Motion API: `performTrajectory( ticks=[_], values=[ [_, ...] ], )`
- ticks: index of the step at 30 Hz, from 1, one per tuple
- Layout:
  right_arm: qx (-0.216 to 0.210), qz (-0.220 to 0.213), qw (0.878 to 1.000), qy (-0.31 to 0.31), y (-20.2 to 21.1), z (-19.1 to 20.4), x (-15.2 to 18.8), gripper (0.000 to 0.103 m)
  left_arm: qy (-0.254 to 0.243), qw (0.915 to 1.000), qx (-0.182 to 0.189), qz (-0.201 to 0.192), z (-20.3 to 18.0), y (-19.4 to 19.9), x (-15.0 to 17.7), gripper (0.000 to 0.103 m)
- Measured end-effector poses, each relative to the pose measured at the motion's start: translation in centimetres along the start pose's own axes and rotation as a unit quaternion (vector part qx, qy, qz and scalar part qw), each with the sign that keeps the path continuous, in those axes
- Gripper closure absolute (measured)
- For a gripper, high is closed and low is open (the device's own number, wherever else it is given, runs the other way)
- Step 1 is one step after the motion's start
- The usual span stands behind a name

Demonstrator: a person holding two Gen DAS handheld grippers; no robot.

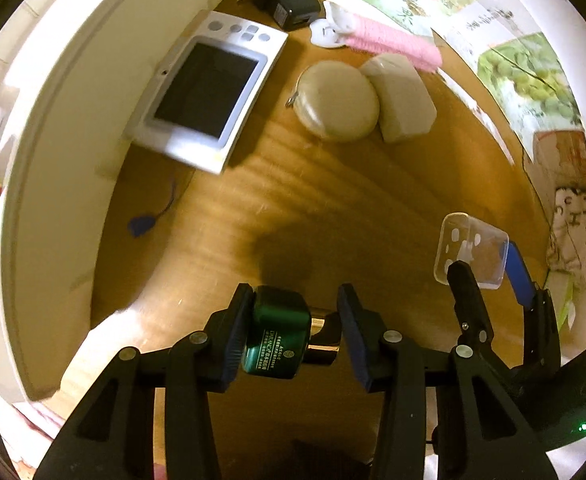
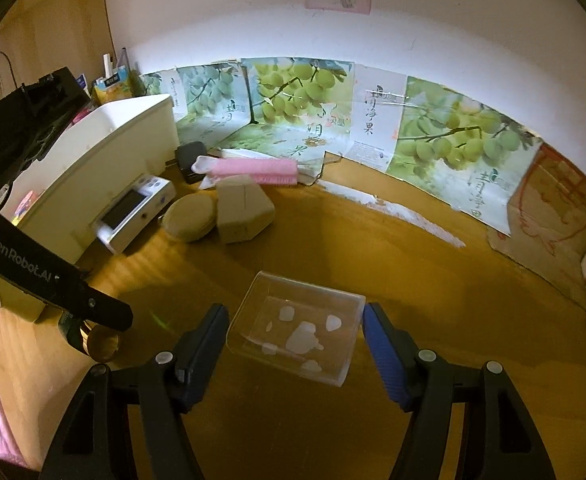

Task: Organize rigid objects
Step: 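Carry the green jar over the tray with the left tool while the right tool holds the clear box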

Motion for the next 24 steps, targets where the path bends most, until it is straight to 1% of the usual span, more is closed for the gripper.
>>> performTrajectory(
  ticks=[8, 10, 12, 13, 14, 19, 22, 24],
  values=[
    [0.015, -0.013, 1.000, 0.001, 3.1, 1.8, 1.1, 0.034, -0.032, 0.9994, -0.010, 0.003, 1.1, 1.4, 3.0, 0.056],
    [0.016, -0.017, 1.000, -0.006, 4.0, 2.2, 1.2, 0.034, -0.042, 0.9990, -0.013, 0.004, 1.2, 1.9, 3.7, 0.056],
    [0.015, -0.021, 1.000, -0.015, 4.9, 2.8, 1.4, 0.034, -0.053, 0.9985, -0.011, 0.004, 2.3, 2.8, 4.6, 0.056],
    [0.014, -0.022, 0.999, -0.018, 5.1, 3.0, 1.5, 0.034, -0.058, 0.9982, -0.011, 0.004, 2.6, 3.3, 5.6, 0.056],
    [0.014, -0.025, 0.999, -0.023, 5.6, 3.3, 1.6, 0.034, -0.065, 0.9978, -0.012, 0.005, 2.7, 3.5, 6.0, 0.056],
    [0.014, -0.038, 0.998, -0.047, 7.8, 5.1, 2.1, 0.034, -0.110, 0.9935, -0.027, -0.002, 3.3, 5.6, 6.9, 0.056],
    [0.015, -0.047, 0.997, -0.052, 9.1, 6.4, 2.0, 0.034, -0.128, 0.9913, -0.029, -0.010, 3.3, 6.7, 7.0, 0.056],
    [0.012, -0.053, 0.997, -0.056, 9.7, 7.2, 1.7, 0.034, -0.143, 0.9891, -0.030, -0.019, 4.3, 8.4, 7.4, 0.056]
  ],
)
Point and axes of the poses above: each gripper's, at about its wrist camera, not at the fingertips, and y roughly against the way its jaws point, z to its left, x to its underside, the point moved 10 cm from there along -y, roughly the way its jaws point, and after that the axes turned 5 degrees about z, right-handed, at the moved point
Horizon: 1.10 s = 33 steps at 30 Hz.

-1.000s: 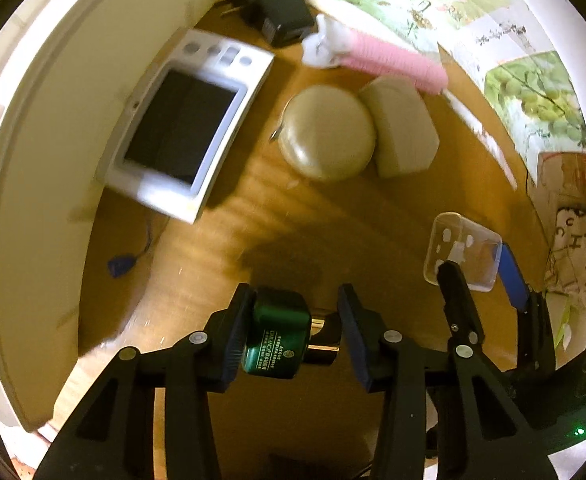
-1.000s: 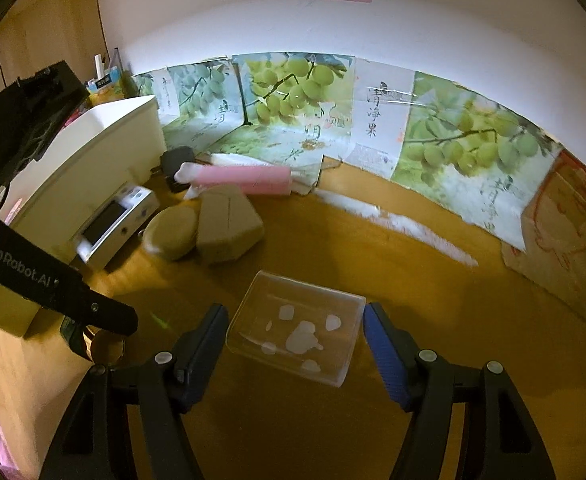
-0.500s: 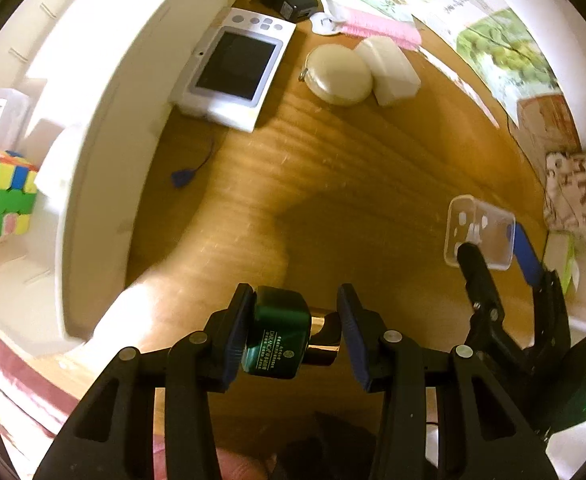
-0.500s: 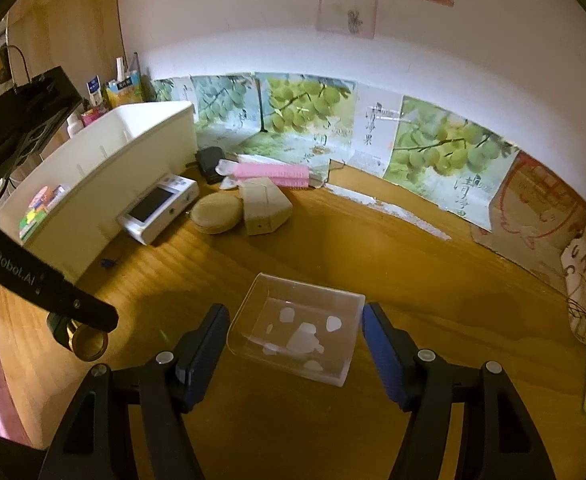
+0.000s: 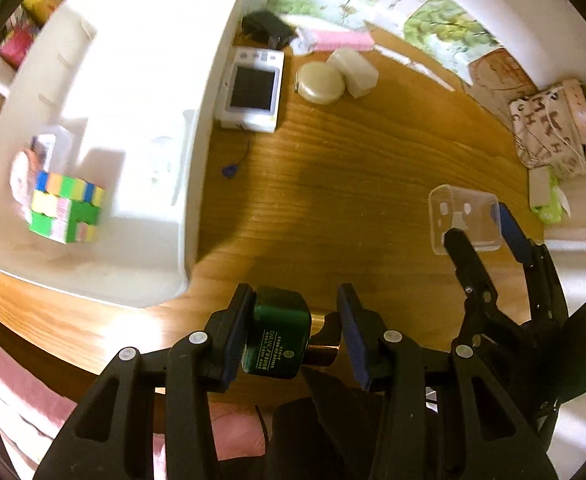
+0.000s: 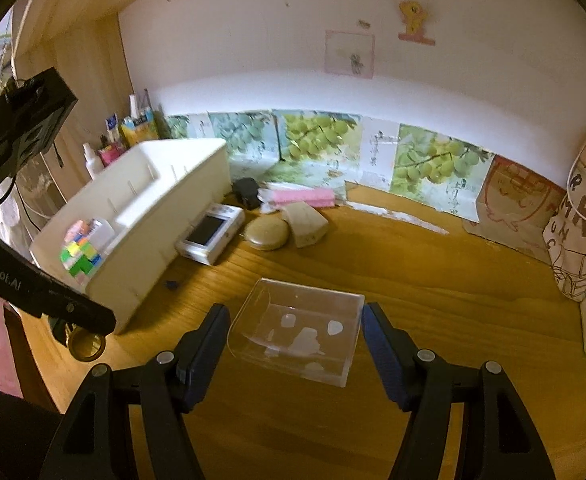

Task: Organize rigid objects
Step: 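Carry the green jar over the tray with the left tool while the right tool holds the clear box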

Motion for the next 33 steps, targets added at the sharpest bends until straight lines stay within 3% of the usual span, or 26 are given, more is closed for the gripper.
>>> performTrajectory(
  ticks=[15, 23, 29, 33],
  values=[
    [-0.020, -0.055, 0.998, 0.022, 3.0, 8.9, -3.6, 0.035, -0.066, 0.9945, -0.027, -0.077, 4.7, 6.6, -1.2, 0.056],
    [-0.025, -0.085, 0.995, 0.033, 3.2, 13.5, -5.9, 0.035, -0.080, 0.9848, -0.051, -0.145, 9.0, 9.7, -3.2, 0.056],
    [-0.011, -0.069, 0.997, 0.019, 1.4, 15.1, -5.8, 0.035, -0.095, 0.9694, -0.108, -0.199, 13.0, 11.2, -5.1, 0.057],
    [0.017, -0.045, 0.999, -0.024, -0.1, 13.9, -4.3, 0.035, -0.098, 0.9685, -0.096, -0.208, 15.0, 10.9, -6.2, 0.057]
  ],
)
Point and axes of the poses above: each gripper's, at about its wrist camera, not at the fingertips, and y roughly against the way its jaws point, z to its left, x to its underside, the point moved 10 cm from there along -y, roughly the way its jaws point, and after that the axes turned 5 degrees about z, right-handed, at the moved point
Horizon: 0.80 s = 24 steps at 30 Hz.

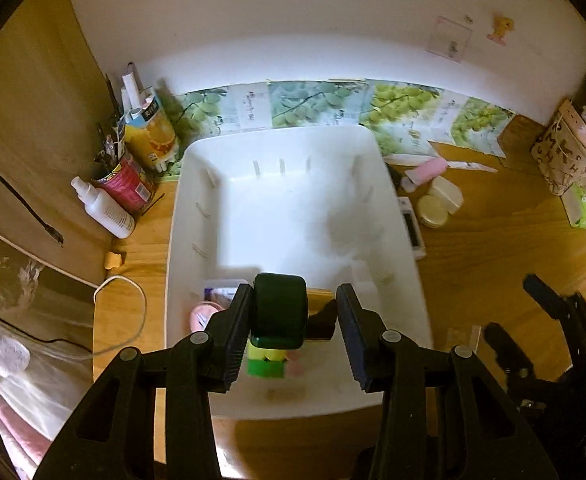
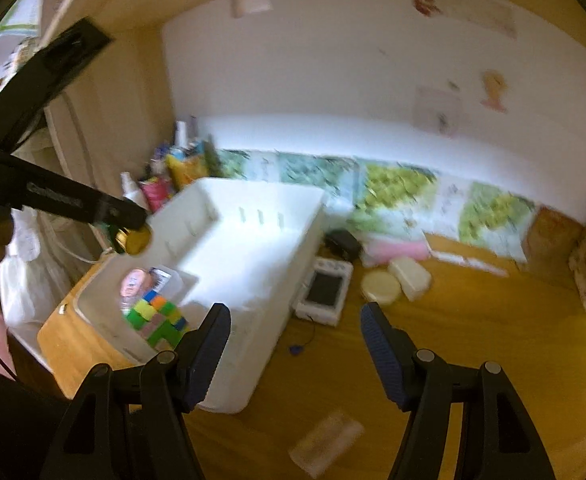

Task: Organize rigid objects
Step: 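Carry the green jar over the tray with the left tool while the right tool holds the clear box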

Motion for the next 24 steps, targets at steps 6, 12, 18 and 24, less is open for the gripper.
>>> performTrajectory(
  ticks=[6, 12, 18, 24],
  values=[
    [0.041, 0.048, 0.996, -0.068, -1.7, -2.6, 3.5, 0.033, 0.005, 0.9999, 0.002, -0.013, 2.6, -1.4, -0.4, 0.057],
    [0.084, 0.110, 0.982, -0.127, -3.6, -5.2, 7.3, 0.023, -0.005, 0.9990, 0.000, -0.044, 4.0, -2.1, -0.8, 0.057],
    [0.067, 0.145, 0.973, -0.168, -4.7, -5.5, 9.2, 0.022, -0.015, 0.9964, 0.012, -0.082, 4.6, -2.4, -1.1, 0.057],
    [0.008, 0.162, 0.978, -0.132, -5.8, -2.7, 9.8, 0.022, -0.034, 0.9939, 0.007, -0.104, 4.6, -2.7, -1.1, 0.057]
  ],
)
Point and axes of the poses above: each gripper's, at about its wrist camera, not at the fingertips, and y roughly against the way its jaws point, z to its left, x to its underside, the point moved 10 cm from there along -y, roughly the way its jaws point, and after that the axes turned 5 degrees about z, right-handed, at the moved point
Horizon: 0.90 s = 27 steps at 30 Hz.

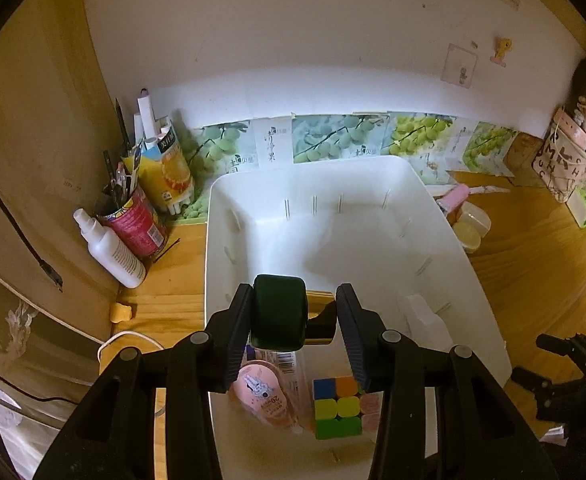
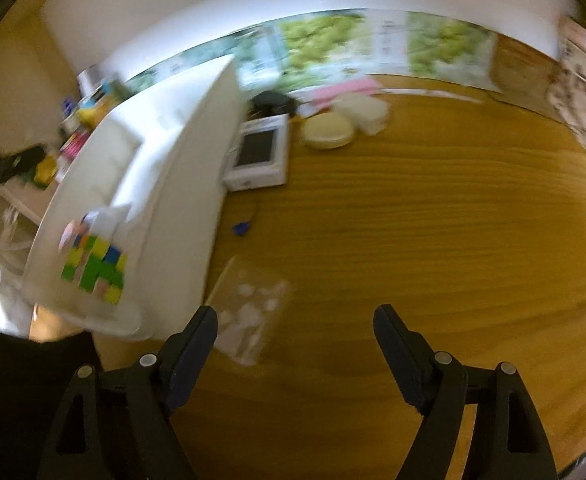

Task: Organize rigid objects
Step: 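Carry the green jar over the tray with the left tool while the right tool holds the clear box, then open the left tool to drop the green jar into the tray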

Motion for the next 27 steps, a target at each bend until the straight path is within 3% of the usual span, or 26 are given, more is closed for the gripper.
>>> performTrajectory(
  ticks=[6, 16, 19, 21, 27],
  values=[
    [0.005, 0.013, 0.994, 0.109, -2.0, 2.8, 1.8, 0.022, 0.002, 1.0000, 0.009, 0.004, -0.4, -0.3, 0.8, 0.057],
    [0.050, -0.007, 0.982, 0.184, -3.6, 3.9, 2.6, 0.022, 0.018, 0.9997, 0.014, 0.012, -1.0, 0.3, 1.4, 0.056],
    [0.052, -0.017, 0.979, 0.197, -3.5, 4.2, 2.4, 0.022, 0.023, 0.9996, 0.012, 0.008, -1.2, 0.9, 1.4, 0.047],
    [0.050, -0.023, 0.977, 0.207, -3.5, 4.5, 2.2, 0.022, 0.027, 0.9996, 0.011, 0.002, -1.4, 1.5, 1.2, 0.029],
    [0.055, -0.048, 0.968, 0.241, -3.7, 5.1, 1.8, 0.022, 0.026, 0.9996, -0.003, -0.005, -2.8, 2.7, 0.8, 0.026]
  ],
)
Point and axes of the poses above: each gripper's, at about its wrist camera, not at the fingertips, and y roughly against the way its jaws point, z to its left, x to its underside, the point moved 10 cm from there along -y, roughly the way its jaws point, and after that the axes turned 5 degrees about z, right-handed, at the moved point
